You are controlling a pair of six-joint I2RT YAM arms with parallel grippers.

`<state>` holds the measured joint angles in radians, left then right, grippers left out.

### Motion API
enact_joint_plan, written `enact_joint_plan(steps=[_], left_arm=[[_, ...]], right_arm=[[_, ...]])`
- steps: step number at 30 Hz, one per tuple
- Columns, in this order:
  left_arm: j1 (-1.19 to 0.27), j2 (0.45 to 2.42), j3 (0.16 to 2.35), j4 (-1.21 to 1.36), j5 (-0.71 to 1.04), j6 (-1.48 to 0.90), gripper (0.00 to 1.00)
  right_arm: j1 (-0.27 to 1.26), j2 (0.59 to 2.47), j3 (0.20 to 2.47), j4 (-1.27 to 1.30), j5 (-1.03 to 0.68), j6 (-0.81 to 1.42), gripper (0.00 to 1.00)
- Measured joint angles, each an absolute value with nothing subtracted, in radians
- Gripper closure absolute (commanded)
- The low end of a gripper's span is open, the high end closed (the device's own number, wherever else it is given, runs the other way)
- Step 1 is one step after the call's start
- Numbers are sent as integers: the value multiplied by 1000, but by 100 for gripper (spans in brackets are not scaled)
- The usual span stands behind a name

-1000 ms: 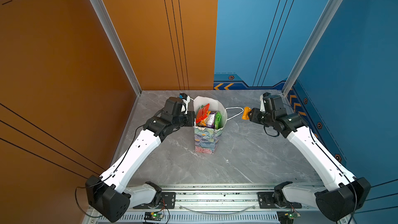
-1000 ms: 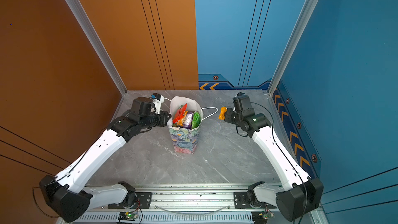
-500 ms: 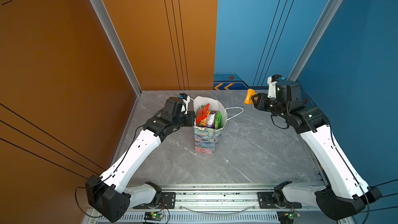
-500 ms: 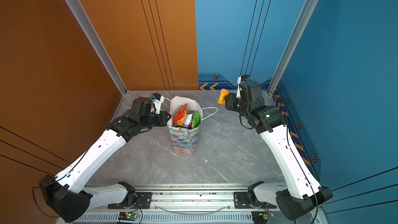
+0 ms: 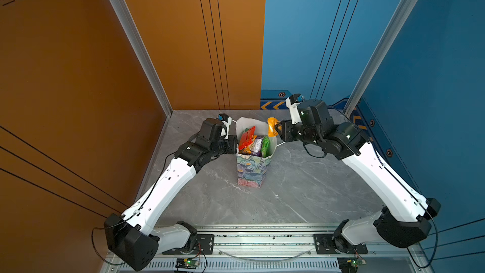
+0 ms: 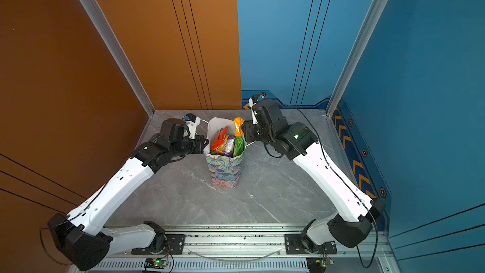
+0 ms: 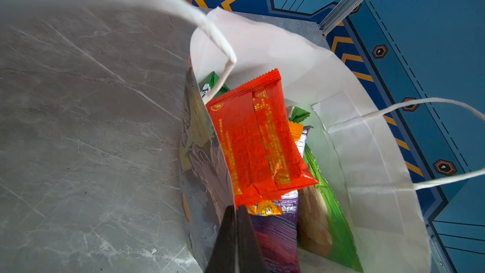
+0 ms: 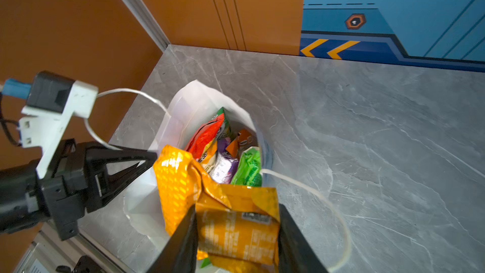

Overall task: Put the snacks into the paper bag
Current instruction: 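Lower the orange packet into the bag and open the right gripper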

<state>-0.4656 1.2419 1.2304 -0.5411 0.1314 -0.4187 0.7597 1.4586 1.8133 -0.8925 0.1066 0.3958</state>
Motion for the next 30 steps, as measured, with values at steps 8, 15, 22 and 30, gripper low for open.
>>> enact_joint_plan(steps=[8,15,22,30], left_arm=[[-466,1242,1230,-541,131,-419,100],[-466,1242,1230,-541,131,-419,100],[-466,1242,1230,-541,131,-419,100],[-466,1242,1230,-541,131,-419,100]], right_arm=[[862,1551,1872,-915,130,363,80],[893,1626,1882,-936,136,354,79],[910,1695,1882,-949,137,354,78],[916,1725,1882,-960,155,354,61]])
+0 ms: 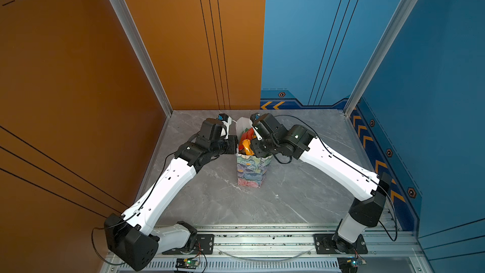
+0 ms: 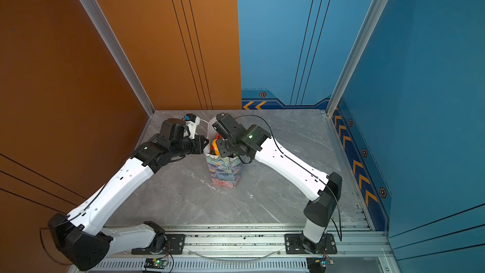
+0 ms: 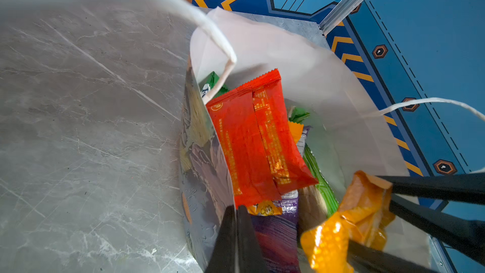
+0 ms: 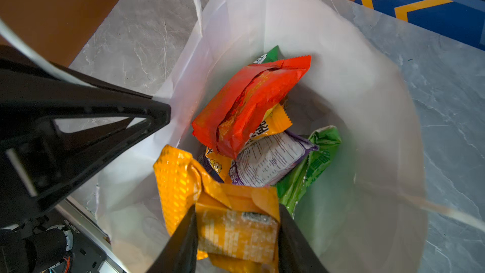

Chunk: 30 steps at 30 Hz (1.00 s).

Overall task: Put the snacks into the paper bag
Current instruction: 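Lower the orange packet into the bag and open the right gripper, then raise the right gripper and move it to the bag rim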

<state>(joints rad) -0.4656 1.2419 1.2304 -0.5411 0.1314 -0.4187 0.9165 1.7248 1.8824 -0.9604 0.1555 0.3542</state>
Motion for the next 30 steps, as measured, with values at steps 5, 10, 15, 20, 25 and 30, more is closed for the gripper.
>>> enact_joint_plan(steps=[5,10,15,20,25,30], left_arm=[[-466,1242,1230,-541,131,-419,100],[-466,1242,1230,-541,131,-419,100],[-466,1242,1230,-541,131,-419,100],[-466,1242,1230,-541,131,-419,100],[-466,1242,1230,-541,131,-419,100],[-466,1242,1230,-542,131,-419,100]], right_arm=[[924,1729,1882,-962,167,346,42],[931,1729,1891,-963,187,336,32],[934,1723,1895,-966,197,336,29],[939,1705,1896,-967,208,337,30],[966,1660,1918,-980,279,348,30],[990,1599,1929,-990,358,379,30]])
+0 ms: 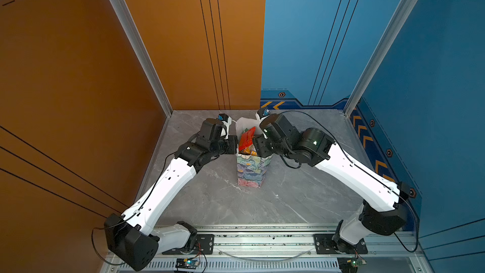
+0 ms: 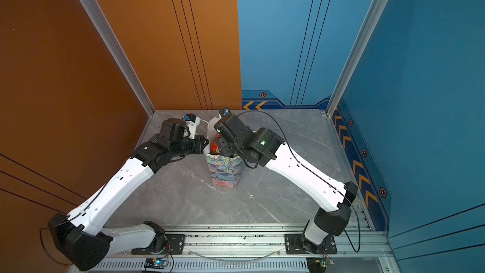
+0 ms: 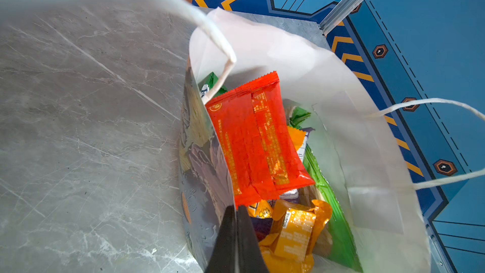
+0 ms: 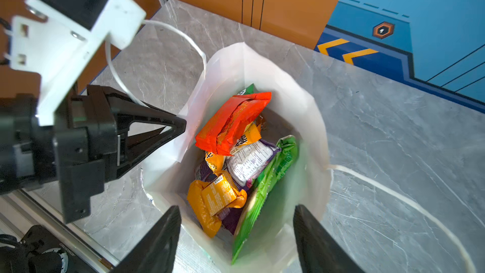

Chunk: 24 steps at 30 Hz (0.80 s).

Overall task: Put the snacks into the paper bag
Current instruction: 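Raise the right gripper and move it to the bag rim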

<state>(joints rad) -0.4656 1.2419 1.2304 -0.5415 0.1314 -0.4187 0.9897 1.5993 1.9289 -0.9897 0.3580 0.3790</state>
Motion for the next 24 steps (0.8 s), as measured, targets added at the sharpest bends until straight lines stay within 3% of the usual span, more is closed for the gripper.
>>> enact_joint_plan(steps=[7,24], left_arm=[[-466,1242,1230,-541,131,-419,100],[-466,1242,1230,-541,131,-419,100]], right_arm=[[984,1571,1915,-1013,477,434,30],[847,1604,1799,-1041,456,540,33]])
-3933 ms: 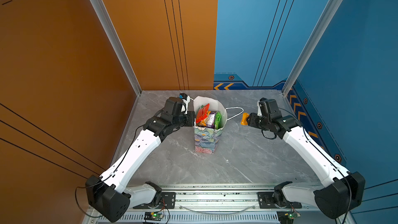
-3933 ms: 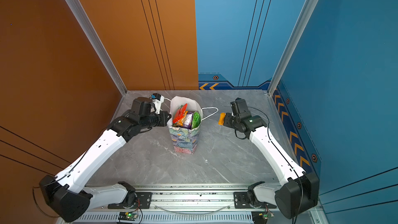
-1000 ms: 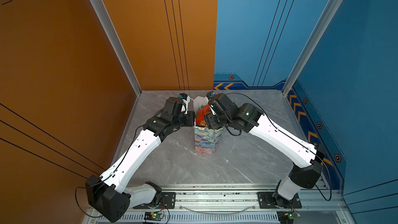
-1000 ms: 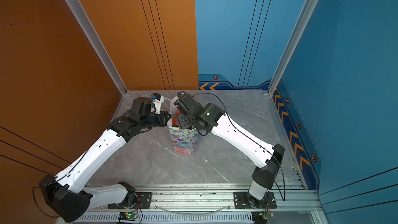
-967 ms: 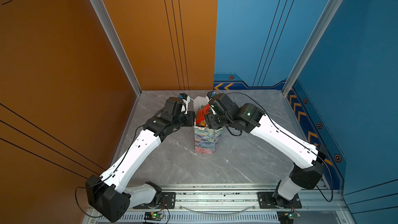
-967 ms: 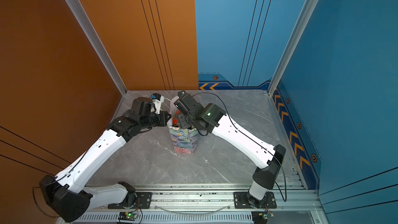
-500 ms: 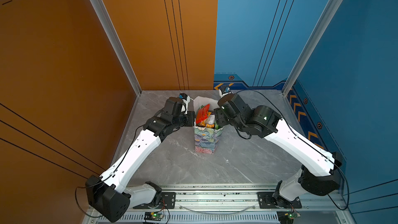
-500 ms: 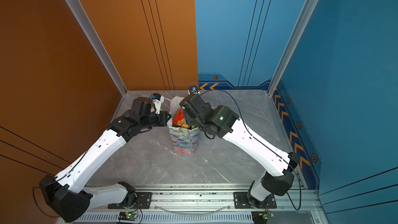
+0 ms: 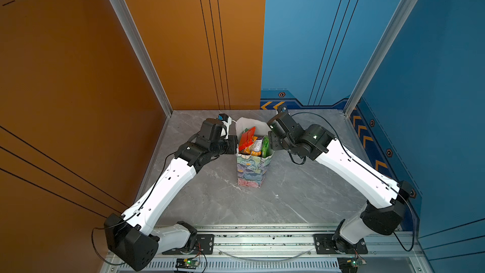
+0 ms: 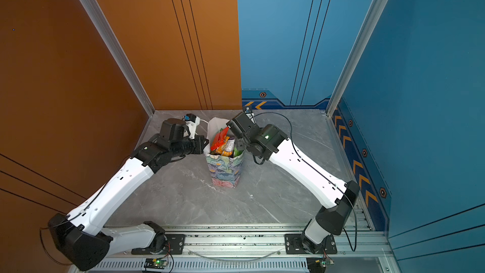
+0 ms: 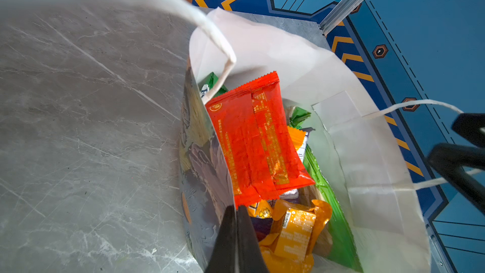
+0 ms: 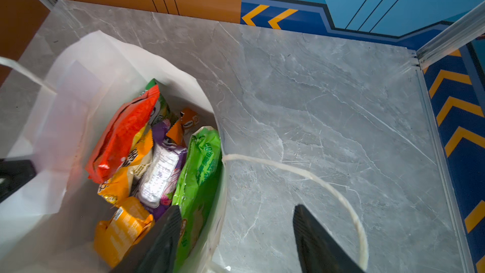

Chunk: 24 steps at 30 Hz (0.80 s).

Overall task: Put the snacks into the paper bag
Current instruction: 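Raise the right gripper and move it to the bag rim, then hold the bag rim with both grippers and shift the bag farther from the robot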

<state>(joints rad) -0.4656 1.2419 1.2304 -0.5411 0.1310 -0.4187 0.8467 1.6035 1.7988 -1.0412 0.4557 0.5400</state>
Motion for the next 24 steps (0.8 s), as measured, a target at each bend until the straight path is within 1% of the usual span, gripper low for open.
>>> enact_joint_plan(steps=[3,7,10,12,14,18,24], left_arm=[[-466,1242,1230,-541,131,-419,100],[-466,1242,1230,-541,131,-419,100],[-470,1243,1230,-541,131,-419,100],[-471,1245,1230,-538,131,-419,100],[-471,1246,1230,-536,131,-419,100],[-471,1253,1230,-528,131,-419,100],[-500,1291,1267,-528,125,-465,100]], right_arm=[[836,1628,1779,-1040,424,544,38],[829,1666,1759,-1036,370,550,57],[820,1684,1750,-1029,337,550,75],[818,1686,1750,-1021,325,550,83],[819,1686,1750,-1012,316,547,89],[818,1686,1750,-1001,306,540,99],[778,1686,1751,-995,276,524,100]])
